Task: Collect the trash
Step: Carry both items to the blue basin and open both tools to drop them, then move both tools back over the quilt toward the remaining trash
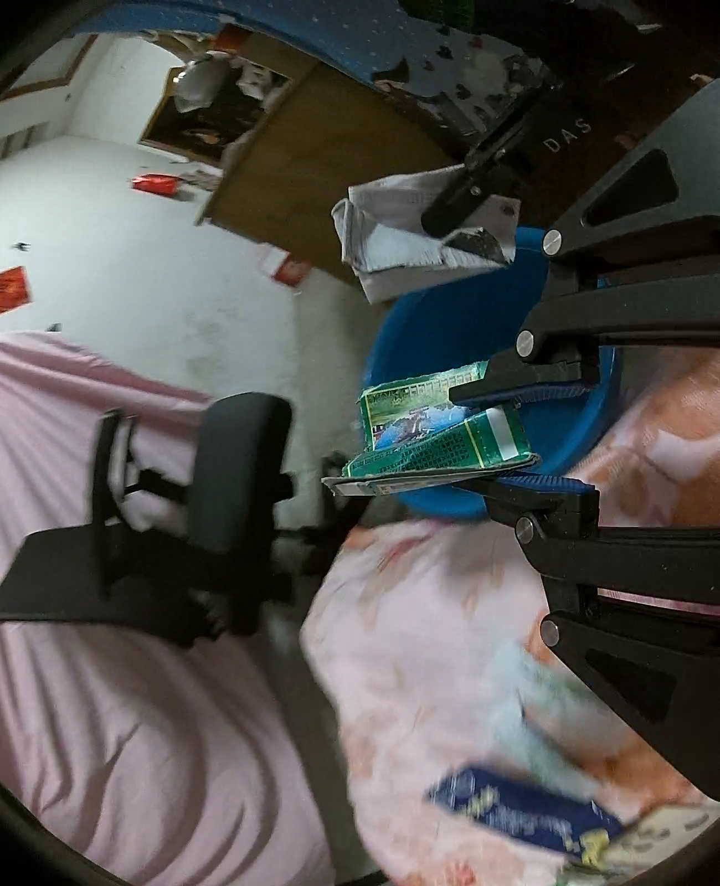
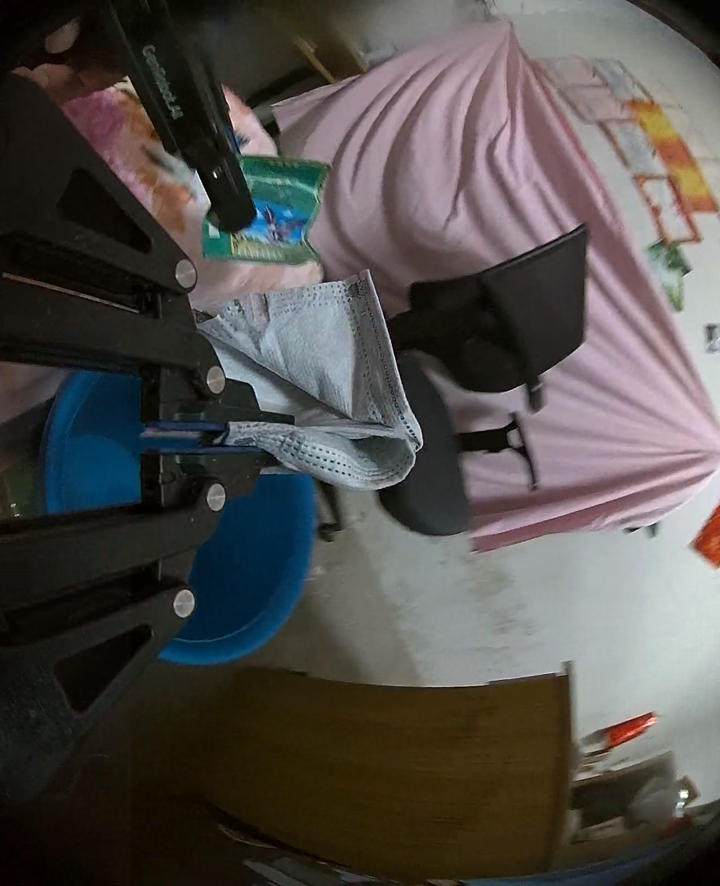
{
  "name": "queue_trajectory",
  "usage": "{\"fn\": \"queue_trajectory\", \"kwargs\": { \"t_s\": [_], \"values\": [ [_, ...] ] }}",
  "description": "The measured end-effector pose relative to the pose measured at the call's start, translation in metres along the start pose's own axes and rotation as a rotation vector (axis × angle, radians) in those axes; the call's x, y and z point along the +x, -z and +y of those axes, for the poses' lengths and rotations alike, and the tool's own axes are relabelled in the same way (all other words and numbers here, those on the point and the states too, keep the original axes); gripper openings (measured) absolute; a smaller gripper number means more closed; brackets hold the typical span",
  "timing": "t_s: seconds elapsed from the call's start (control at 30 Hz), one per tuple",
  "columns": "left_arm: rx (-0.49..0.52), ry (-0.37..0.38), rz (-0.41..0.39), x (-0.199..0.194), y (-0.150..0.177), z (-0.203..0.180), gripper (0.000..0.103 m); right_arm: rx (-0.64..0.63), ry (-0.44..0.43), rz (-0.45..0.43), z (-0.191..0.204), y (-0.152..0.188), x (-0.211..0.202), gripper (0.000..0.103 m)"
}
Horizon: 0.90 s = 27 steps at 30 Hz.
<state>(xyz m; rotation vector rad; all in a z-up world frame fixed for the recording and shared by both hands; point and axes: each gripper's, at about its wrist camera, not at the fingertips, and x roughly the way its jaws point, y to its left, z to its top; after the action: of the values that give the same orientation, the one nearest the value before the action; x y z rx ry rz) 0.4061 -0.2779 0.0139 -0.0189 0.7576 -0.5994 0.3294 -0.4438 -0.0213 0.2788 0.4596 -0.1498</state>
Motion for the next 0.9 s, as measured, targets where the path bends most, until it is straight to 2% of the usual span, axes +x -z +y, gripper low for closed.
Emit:
{"fn": "queue_trajectory", "kwargs": {
  "t_s": [0.13, 0.3, 0.37, 0.4, 0.47, 0.53, 0.63, 0.77, 0.9],
  "values": [
    [-0.015, 0.002, 0.083, 0.029, -0.001, 0.002, 0.02, 0.034, 0.009, 0.066, -0.013, 0.004, 0.01, 0.034],
    [-0.049, -0.014, 0.129, 0.037, 0.007, 0.01, 0.021, 0.071, 0.015, 0.124, -0.024, 0.01, 0.014, 0.037],
    [-0.073, -0.018, 0.134, 0.036, 0.009, 0.014, 0.032, 0.082, 0.014, 0.135, -0.027, 0.009, 0.016, 0.039],
    [-0.087, -0.017, 0.129, 0.033, 0.01, 0.016, 0.033, 0.084, 0.013, 0.136, -0.028, 0.007, 0.016, 0.042],
    [-0.1, -0.019, 0.111, 0.024, 0.012, 0.016, 0.034, 0.087, 0.013, 0.134, -0.028, 0.006, 0.018, 0.046],
    [-0.103, -0.03, 0.089, 0.011, 0.014, 0.014, 0.034, 0.09, 0.013, 0.132, -0.026, 0.006, 0.018, 0.056],
    [-0.105, -0.047, 0.034, -0.01, 0.016, 0.014, 0.036, 0.092, 0.01, 0.121, -0.025, 0.004, 0.016, 0.063],
    [-0.105, -0.077, -0.089, -0.046, 0.02, 0.018, 0.05, 0.077, -0.012, 0.06, -0.015, -0.003, 0.002, 0.071],
    [-0.108, -0.123, -0.192, -0.08, 0.028, 0.03, 0.054, 0.026, -0.045, -0.02, 0.005, -0.01, -0.017, 0.083]
  ]
}}
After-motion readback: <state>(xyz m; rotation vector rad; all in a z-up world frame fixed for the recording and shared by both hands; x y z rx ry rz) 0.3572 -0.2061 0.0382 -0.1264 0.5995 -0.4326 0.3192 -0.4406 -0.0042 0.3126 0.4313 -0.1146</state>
